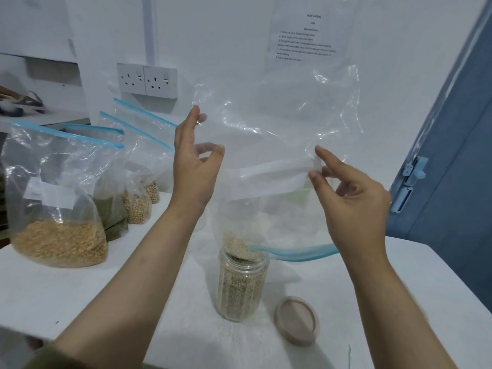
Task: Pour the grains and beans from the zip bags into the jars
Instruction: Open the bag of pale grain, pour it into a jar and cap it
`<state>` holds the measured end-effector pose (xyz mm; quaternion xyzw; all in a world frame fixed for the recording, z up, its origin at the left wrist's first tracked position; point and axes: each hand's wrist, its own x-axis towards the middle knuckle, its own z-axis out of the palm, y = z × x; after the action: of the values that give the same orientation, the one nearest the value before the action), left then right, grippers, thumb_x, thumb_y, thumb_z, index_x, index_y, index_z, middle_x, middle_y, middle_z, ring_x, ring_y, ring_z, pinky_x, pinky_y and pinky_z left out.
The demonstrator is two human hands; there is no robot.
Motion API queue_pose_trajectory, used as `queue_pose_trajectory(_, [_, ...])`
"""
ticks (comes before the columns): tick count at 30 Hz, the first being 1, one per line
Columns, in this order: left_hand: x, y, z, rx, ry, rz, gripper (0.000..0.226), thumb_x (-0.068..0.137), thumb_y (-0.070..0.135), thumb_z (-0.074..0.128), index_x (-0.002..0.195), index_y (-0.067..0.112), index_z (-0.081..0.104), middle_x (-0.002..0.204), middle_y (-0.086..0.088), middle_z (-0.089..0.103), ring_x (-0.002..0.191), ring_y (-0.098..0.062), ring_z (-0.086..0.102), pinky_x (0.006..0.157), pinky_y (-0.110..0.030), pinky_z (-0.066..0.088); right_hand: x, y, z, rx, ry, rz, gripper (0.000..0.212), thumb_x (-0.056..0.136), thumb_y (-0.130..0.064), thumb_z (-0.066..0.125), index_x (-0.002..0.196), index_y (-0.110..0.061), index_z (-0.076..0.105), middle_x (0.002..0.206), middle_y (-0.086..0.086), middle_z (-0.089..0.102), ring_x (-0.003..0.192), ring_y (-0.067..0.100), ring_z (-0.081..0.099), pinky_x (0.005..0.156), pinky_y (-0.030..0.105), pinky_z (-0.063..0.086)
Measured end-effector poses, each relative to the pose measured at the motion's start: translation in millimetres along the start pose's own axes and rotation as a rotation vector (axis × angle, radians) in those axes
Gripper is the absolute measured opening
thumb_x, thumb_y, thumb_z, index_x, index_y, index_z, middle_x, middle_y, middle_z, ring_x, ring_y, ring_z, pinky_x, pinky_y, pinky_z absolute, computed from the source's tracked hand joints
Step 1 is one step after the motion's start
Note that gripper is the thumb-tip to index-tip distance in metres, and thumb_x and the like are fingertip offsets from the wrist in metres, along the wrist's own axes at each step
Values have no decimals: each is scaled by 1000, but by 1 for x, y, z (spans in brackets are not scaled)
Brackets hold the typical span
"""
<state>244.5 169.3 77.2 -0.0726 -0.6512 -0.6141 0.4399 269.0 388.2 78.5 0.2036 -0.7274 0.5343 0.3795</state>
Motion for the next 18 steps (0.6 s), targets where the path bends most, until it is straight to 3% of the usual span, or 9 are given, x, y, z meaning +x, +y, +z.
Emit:
queue_pose_trajectory(10, [0, 3, 0, 26, -37, 34, 67, 94, -1, 58, 145, 33, 33, 135, 14, 43, 85, 5, 54, 81, -10, 44, -7, 0, -4, 31, 39, -21, 35, 91, -16, 72, 120, -36, 65, 84, -14, 64, 57, 10, 36, 64, 10, 37])
queue_pose_trajectory(18, [-1, 4, 1, 22, -55, 34, 66, 94, 0, 59, 145, 33, 34, 133, 16, 44, 86, 5, 54, 81, -10, 44, -12, 2, -6, 45, 43, -10, 37, 92, -17, 71, 120, -38, 63, 85, -12, 65, 57, 9, 35, 64, 15, 40])
